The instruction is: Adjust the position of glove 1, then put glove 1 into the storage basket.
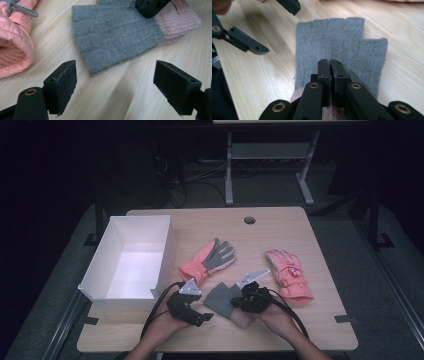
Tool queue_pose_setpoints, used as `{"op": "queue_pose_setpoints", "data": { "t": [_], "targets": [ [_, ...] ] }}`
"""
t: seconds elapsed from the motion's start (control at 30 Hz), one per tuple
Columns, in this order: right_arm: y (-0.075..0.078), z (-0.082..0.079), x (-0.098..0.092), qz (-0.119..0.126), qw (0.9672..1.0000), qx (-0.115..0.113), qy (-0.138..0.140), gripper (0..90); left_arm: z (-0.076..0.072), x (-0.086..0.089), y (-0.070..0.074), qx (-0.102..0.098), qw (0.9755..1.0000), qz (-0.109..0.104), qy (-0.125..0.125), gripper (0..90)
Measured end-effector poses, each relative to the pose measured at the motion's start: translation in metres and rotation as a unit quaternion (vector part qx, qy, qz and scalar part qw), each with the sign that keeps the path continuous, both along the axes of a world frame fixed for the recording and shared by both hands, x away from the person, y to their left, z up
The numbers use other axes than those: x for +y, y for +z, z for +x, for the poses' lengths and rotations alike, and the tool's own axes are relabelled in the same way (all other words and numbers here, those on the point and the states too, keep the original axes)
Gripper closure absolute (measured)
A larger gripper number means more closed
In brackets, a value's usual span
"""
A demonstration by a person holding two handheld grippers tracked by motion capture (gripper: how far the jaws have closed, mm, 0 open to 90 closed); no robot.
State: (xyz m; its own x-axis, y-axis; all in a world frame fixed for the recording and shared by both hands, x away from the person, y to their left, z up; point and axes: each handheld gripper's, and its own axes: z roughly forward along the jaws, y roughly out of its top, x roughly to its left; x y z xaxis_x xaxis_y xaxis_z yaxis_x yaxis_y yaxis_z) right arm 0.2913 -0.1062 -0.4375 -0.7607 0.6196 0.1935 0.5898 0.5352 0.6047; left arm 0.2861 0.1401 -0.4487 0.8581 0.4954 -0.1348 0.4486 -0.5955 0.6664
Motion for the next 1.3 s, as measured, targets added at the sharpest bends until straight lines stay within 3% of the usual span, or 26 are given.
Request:
{"op": "queue_pose_setpoints", "data": {
  "t": [0.1,0.2,0.27,0.33,0.47,0.6,0.73,1.0,1.3],
  "targets": [
    [-0.003,-0.001,0.003,-0.010,0.9999,-0.008,0.005,84.4,0.000,0.000,0.001,0.000,1.0000,-0.001,0.004,18.4],
    [0.004,-0.001,-0.004,0.012,0.9997,-0.022,0.007,72.0,-0.001,0.000,0.002,-0.004,1.0000,0.001,0.006,19.4],
    [0.011,0.000,-0.012,0.029,0.9991,-0.031,0.002,68.6,-0.001,0.000,0.003,0.004,0.9998,-0.014,0.013,23.7],
    [0.015,0.001,-0.020,0.034,0.9987,-0.037,-0.002,72.2,-0.002,0.001,0.006,0.000,0.9997,-0.020,0.013,35.2],
    [0.018,0.003,-0.040,0.015,0.9986,-0.051,-0.008,89.8,-0.003,0.001,0.011,0.006,0.9996,-0.026,0.007,65.8],
    [0.017,0.008,-0.051,0.008,0.9983,-0.057,-0.002,90.0,-0.003,-0.002,0.011,0.018,0.9996,-0.023,-0.002,89.5],
    [0.016,0.007,-0.057,0.005,0.9984,-0.056,-0.001,90.0,-0.003,-0.008,0.011,0.021,0.9997,-0.009,-0.006,89.7],
    [-0.002,-0.001,-0.079,-0.017,0.9989,-0.043,-0.008,90.0,-0.002,-0.024,0.008,0.023,0.9996,0.005,-0.018,89.6],
    [-0.015,0.001,-0.076,-0.036,0.9987,-0.031,0.016,90.0,0.011,-0.040,0.003,0.024,0.9994,0.018,-0.019,89.6]
  ]
}}
